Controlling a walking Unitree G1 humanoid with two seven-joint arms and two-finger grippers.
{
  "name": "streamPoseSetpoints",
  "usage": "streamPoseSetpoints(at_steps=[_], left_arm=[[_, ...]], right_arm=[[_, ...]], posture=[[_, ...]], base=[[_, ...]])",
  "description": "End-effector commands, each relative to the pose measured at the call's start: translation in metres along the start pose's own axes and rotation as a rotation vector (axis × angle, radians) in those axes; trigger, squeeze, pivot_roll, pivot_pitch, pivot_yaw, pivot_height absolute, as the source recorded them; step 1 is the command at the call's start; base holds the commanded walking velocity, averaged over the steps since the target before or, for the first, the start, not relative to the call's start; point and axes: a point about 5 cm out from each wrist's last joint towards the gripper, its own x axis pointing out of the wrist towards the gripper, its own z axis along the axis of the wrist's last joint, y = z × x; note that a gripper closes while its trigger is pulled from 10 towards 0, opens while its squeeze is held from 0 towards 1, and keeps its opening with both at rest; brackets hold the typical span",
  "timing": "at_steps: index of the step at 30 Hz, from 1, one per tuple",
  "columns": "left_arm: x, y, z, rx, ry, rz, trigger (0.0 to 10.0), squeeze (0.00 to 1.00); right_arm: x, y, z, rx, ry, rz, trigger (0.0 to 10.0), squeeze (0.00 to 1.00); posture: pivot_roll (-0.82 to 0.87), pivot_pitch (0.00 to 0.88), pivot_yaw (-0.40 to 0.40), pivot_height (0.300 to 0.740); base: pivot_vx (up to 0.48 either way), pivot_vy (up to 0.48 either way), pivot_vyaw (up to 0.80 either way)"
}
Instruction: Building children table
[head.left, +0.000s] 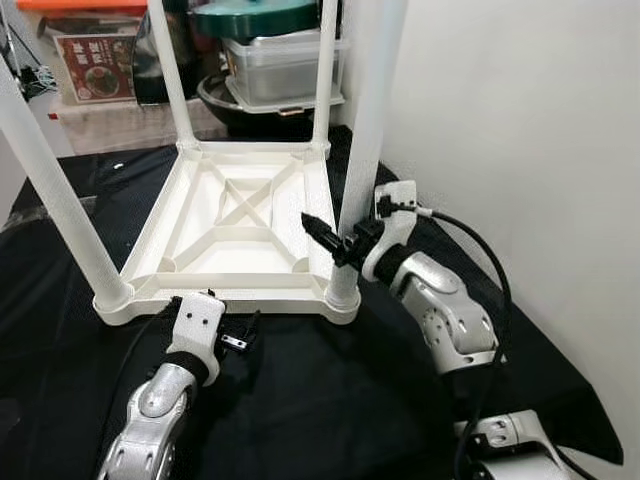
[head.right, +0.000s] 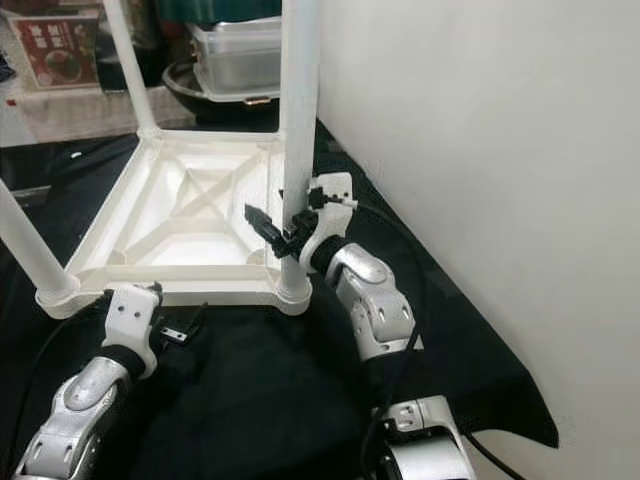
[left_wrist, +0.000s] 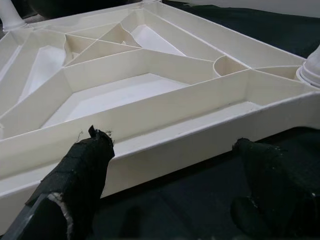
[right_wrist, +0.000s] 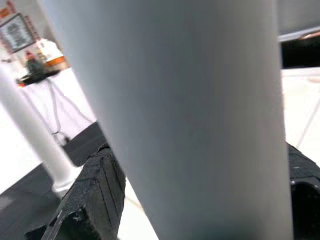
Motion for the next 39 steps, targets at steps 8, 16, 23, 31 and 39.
streamPoseSetpoints(at_steps=[8,16,23,31,39], left_arm=[[-0.004,0.002,-0.003,0.01,0.014,0.016,10.0,0.0],[-0.013,-0.001,-0.001,0.0,0.01,0.032,10.0,0.0],[-0.044,-0.008,0.004,-0.008,0.019,0.071,10.0,0.0],[-0.088,-0.027,0.003,-0.065,0.066,0.145,10.0,0.0],[-0.095,-0.029,-0.003,-0.065,0.102,0.165,10.0,0.0]], right_arm=[[0.013,0.052,-0.051,0.049,0.131,0.298,0.0,0.0],[-0.031,-0.029,-0.08,0.019,0.306,-0.86,0.0,0.0],[-0.075,-0.03,-0.051,-0.251,0.279,-0.904,0.0,0.0],[-0.052,-0.002,-0.019,-0.11,0.108,-0.558,10.0,1.0],[-0.032,0.011,-0.003,-0.161,0.082,-0.092,10.0,0.0]], posture=[[0.14,0.0,-0.067,0.74],[0.13,0.0,-0.061,0.74],[0.11,0.0,-0.051,0.74],[0.14,0.0,-0.054,0.74],[0.16,0.0,-0.078,0.74]], base=[[0.0,0.0,0.0],[0.0,0.0,0.0],[0.0,0.0,0.0],[0.0,0.0,0.0],[0.0,0.0,0.0]])
